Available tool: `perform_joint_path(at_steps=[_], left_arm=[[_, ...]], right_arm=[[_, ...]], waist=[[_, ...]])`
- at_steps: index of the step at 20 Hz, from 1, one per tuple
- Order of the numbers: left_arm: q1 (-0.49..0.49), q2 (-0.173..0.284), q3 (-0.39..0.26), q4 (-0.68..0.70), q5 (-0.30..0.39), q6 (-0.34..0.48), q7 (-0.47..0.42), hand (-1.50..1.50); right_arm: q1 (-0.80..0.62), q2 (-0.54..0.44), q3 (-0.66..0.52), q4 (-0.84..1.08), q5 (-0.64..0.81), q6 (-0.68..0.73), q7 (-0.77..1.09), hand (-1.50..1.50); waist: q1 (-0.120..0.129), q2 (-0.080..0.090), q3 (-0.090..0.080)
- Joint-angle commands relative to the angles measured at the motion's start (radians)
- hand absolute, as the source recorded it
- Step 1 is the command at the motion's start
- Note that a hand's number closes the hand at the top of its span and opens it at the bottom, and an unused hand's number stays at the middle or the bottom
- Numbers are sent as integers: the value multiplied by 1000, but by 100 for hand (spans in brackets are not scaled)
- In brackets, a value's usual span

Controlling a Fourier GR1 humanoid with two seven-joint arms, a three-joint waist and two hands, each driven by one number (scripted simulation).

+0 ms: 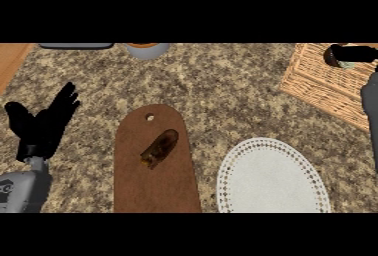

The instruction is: Pick the cupcake from the placemat and place it in the basket

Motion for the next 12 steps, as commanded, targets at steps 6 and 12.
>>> perform_joint_path(at_steps=[6, 12], left_arm=[[4, -6, 9, -18, 0, -24, 26, 0], [38, 16, 43, -18, 11, -37, -4, 0]], right_arm=[[-60, -40, -75, 208, -157, -64, -296, -150], [-31, -39, -193, 22, -267, -143, -184, -150]], waist=[[8, 2, 1], [-14, -7, 0]])
